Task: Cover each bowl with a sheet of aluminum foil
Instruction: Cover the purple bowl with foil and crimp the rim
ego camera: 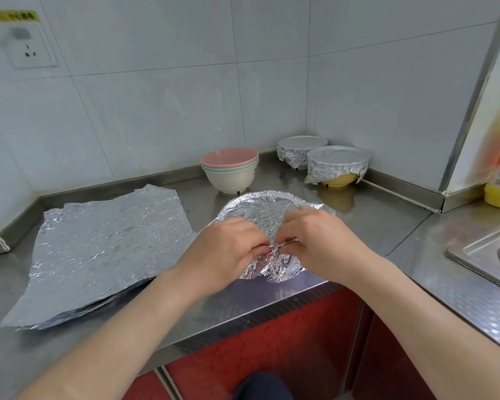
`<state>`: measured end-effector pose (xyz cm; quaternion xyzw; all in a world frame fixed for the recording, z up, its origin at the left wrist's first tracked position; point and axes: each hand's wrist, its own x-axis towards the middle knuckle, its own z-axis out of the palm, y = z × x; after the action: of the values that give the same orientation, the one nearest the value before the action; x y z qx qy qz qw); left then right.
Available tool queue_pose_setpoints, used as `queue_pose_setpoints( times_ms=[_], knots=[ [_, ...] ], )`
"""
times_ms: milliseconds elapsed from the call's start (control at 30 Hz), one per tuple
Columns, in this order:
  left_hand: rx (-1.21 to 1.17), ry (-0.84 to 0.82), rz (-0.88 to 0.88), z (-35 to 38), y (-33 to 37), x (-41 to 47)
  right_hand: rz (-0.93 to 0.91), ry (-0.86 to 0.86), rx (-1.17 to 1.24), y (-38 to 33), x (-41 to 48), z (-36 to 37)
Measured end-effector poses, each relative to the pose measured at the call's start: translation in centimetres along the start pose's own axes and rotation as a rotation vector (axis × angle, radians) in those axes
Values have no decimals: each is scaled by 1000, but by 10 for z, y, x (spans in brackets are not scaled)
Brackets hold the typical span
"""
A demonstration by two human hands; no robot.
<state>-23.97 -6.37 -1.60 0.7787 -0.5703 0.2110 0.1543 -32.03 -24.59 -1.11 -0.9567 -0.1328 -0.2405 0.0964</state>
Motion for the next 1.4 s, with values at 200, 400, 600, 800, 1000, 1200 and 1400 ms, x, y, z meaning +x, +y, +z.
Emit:
queue_pose_setpoints(
  times_ms=[200,400,600,800,1000,1200,1400],
  knots=[
    [-61,21,-10,0,-2,2,109,-90,219,6,-2,-11],
    [-84,64,-102,1,-3,-3,214,-60,358,-2,4,-15],
    [-46,63,-44,5,-5,-2,149,-95,242,-5,9,-8],
    [-77,88,-49,9,-3,2,-63,20,-115,3,7,14],
    [-225,109,-190,-2,-6,3,-62,-59,-29,15,7,-2],
    [-295,68,-235,-10,-13,-7,113,-69,224,21,-1,-33],
    [-317,61,-211,-2,-11,-3,118,-98,229,-3,4,-12]
  ],
)
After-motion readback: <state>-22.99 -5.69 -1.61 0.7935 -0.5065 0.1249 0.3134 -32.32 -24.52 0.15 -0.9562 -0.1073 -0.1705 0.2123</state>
